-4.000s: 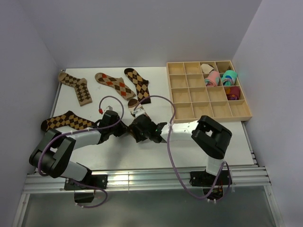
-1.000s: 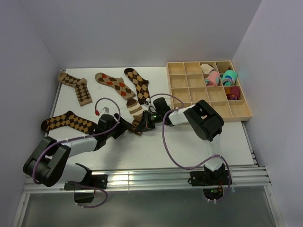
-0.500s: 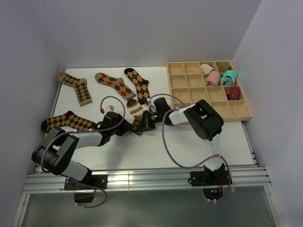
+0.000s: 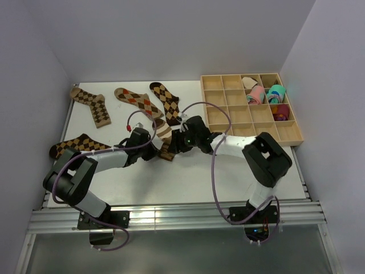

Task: Roll the socks
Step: Roll the sock at the center of the board.

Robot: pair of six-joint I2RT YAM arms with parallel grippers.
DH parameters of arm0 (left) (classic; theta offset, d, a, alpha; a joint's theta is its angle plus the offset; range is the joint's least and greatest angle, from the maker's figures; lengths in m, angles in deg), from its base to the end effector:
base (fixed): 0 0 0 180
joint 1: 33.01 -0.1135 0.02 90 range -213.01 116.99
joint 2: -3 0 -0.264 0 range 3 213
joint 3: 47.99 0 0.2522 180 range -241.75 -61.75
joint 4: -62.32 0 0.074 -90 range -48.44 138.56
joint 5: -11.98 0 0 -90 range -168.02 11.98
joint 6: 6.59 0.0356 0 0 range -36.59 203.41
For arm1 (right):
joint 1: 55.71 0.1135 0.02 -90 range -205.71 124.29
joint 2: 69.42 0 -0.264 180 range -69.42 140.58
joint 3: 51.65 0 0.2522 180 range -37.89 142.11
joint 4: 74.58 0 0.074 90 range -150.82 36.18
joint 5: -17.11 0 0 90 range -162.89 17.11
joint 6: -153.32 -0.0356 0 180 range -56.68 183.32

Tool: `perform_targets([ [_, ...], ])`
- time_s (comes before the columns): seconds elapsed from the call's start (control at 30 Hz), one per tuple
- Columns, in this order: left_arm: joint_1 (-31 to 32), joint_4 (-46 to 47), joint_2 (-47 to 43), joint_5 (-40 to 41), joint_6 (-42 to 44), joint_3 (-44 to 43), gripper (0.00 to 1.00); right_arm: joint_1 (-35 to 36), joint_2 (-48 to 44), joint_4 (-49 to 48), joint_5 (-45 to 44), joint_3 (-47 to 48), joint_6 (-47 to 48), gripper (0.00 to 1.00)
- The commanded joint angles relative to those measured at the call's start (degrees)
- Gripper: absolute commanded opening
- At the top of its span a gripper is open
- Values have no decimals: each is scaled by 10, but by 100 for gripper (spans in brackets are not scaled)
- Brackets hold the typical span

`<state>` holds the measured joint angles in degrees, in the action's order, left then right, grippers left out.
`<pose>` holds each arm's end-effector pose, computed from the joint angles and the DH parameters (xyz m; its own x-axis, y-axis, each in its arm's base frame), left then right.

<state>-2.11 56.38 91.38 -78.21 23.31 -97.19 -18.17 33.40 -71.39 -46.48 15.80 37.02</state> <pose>0.2448 -0.1467 0.1404 -0.7500 -0.5614 -0.3497 -0.2701 0.7426 -0.6129 0.2814 0.2362 0.1589 -0.8071 -0.1197 -0.5782 -0.5175 0.6150 0.5950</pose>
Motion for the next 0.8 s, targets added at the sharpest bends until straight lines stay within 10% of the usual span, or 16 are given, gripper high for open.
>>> perform_targets([
  [0.0,3,-92,14,19,38,-34,0,45,-73,19,-180,-17,115,54],
  [0.6,3,-151,38,9,67,-77,0,162,-19,-20,-288,-7,245,49],
  [0.77,3,-154,36,11,67,-80,0,162,-4,-31,-285,-21,228,18],
])
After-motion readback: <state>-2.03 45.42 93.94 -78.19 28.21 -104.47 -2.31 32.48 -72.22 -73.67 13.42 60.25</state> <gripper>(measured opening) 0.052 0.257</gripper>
